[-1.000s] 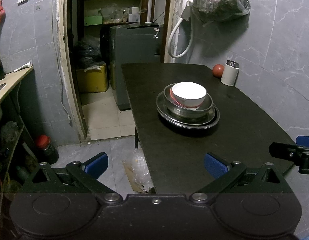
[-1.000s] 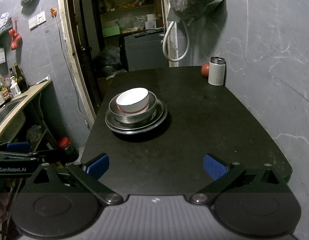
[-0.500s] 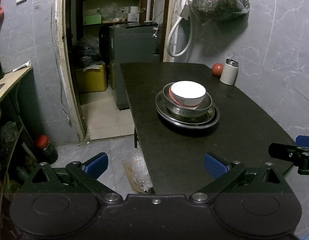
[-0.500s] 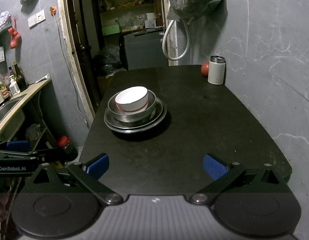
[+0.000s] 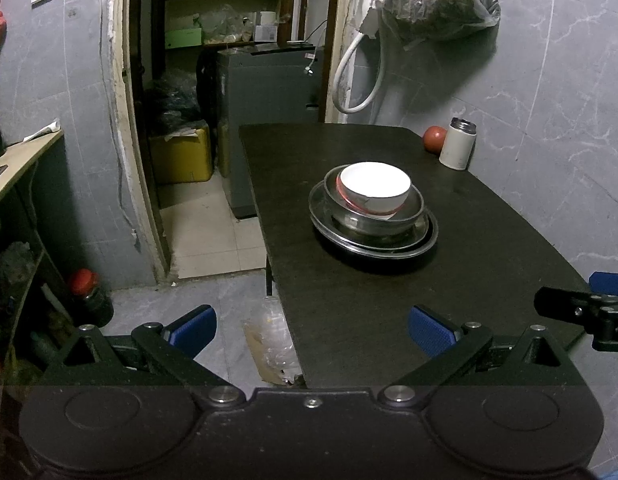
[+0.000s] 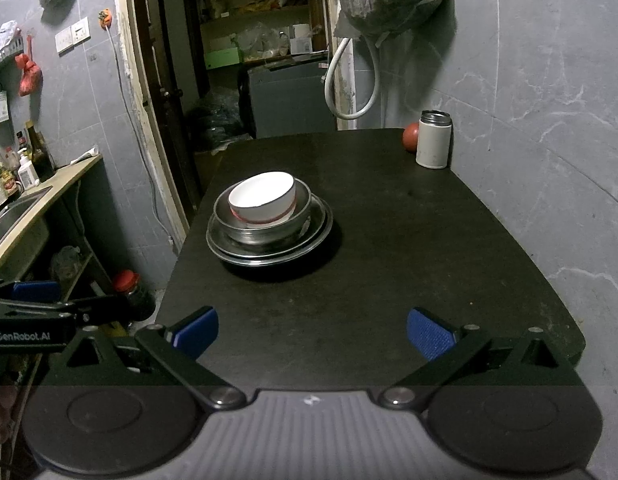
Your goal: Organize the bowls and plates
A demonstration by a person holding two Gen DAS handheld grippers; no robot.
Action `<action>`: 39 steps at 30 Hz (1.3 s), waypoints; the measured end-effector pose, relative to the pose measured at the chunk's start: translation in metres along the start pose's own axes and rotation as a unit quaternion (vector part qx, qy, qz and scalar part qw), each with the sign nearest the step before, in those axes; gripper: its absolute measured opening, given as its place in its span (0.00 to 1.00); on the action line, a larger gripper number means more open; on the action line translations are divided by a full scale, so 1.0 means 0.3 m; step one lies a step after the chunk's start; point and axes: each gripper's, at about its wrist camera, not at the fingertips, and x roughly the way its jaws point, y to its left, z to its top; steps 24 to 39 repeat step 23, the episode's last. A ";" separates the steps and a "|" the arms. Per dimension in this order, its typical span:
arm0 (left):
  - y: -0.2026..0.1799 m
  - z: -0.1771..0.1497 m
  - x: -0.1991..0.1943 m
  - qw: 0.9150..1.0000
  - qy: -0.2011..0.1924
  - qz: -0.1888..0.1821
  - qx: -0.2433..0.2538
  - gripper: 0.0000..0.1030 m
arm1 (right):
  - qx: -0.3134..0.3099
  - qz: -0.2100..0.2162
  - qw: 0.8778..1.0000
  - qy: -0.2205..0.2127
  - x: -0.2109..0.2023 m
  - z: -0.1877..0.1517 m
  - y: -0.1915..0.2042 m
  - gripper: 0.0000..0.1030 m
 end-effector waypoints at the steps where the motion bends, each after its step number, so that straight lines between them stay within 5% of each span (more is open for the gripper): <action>1: -0.002 -0.001 0.002 1.000 0.000 -0.001 0.001 0.99 | 0.000 0.000 1.000 0.000 0.000 0.000 -0.001 1.00; 8: -0.025 0.011 0.022 1.000 0.007 0.002 0.005 0.99 | 0.002 -0.002 1.000 0.005 0.015 0.004 -0.018 1.00; 13: -0.033 0.019 0.014 1.000 -0.002 -0.031 0.000 0.99 | 0.003 -0.003 1.000 0.007 0.019 0.004 -0.023 1.00; 39: -0.047 0.023 0.026 1.000 0.003 -0.029 0.002 0.99 | 0.006 -0.003 1.000 0.011 0.040 0.010 -0.051 1.00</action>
